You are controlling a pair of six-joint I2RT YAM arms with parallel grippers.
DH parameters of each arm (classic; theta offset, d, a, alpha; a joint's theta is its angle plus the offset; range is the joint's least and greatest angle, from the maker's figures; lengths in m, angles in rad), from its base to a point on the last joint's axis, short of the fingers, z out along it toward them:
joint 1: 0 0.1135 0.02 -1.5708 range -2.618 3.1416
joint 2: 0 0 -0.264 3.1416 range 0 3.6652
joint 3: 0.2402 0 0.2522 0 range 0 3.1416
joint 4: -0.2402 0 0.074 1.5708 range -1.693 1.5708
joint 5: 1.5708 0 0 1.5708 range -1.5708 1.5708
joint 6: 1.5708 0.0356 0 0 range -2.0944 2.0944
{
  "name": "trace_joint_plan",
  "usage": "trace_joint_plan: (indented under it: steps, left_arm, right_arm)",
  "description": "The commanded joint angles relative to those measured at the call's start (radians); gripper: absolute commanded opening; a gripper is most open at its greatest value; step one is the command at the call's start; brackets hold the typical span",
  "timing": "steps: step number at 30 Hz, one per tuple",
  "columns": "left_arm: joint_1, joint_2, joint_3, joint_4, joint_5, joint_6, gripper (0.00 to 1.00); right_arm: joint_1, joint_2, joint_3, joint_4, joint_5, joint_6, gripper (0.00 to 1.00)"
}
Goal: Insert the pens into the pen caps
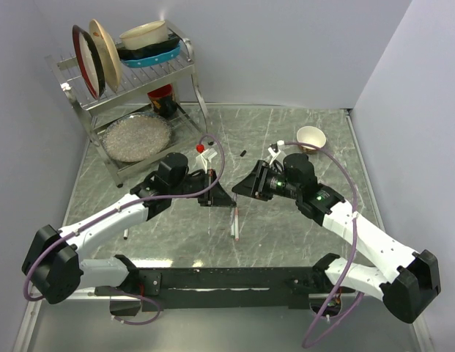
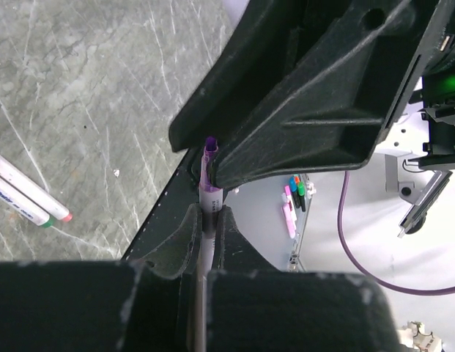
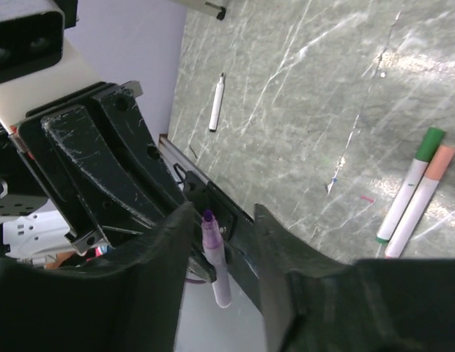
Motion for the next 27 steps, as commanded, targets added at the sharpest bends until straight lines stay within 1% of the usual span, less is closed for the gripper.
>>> trace_joint_plan:
  steps: [1,4,7,8,9,10,12,13,16,20,21,22,23,27]
  left_arm:
    - [-0.004,-0.006,0.036,0.024,0.002,0.011,0.01]
    - [-0.004,-0.004,0.034,0.031,0.003,0.003,0.01]
    - [-0.004,-0.004,0.028,0.064,0.015,-0.018,0.01]
    - [-0.004,-0.004,0.028,0.07,0.017,-0.021,0.02]
    - [-0.004,-0.004,0.028,0.071,0.017,-0.024,0.04]
    - [-0.004,-0.006,0.027,0.073,0.02,-0.024,0.09]
    - [-0.003,-0.009,0.021,0.076,0.029,-0.023,0.16]
    - [-0.004,-0.014,0.019,0.076,0.031,-0.02,0.24]
    - [-0.004,-0.02,0.005,0.073,0.037,-0.012,0.34]
    - [-0.004,-0.021,-0.01,0.084,0.048,-0.012,0.35]
    - [-0.006,-0.021,-0.015,0.088,0.055,-0.012,0.35]
    - [-0.006,-0.021,-0.016,0.093,0.061,-0.01,0.31]
    - [-0.007,-0.021,-0.018,0.1,0.063,-0.012,0.29]
    - [-0.01,-0.014,-0.016,0.082,0.068,0.006,0.3]
  right_arm:
    - [0.014,-0.01,0.019,0.054,-0.004,0.02,0.42]
    - [0.02,-0.02,0.005,0.065,-0.018,0.032,0.38]
    - [0.023,-0.022,-0.004,0.089,-0.035,0.047,0.17]
    - [0.023,-0.023,-0.004,0.097,-0.039,0.049,0.03]
    - [0.023,-0.023,-0.004,0.098,-0.039,0.054,0.0]
    - [0.021,-0.026,-0.004,0.103,-0.038,0.055,0.0]
    - [0.023,-0.034,-0.001,0.111,-0.027,0.057,0.0]
    - [0.023,-0.036,0.006,0.111,-0.022,0.057,0.0]
    - [0.023,-0.037,0.023,0.106,-0.007,0.057,0.0]
    - [0.021,-0.033,0.034,0.114,-0.001,0.064,0.0]
    - [0.021,-0.031,0.034,0.115,-0.001,0.066,0.0]
    - [0.023,-0.028,0.032,0.117,0.002,0.067,0.0]
    - [0.021,-0.03,0.032,0.117,0.007,0.069,0.0]
    - [0.023,-0.039,0.025,0.12,0.022,0.072,0.0]
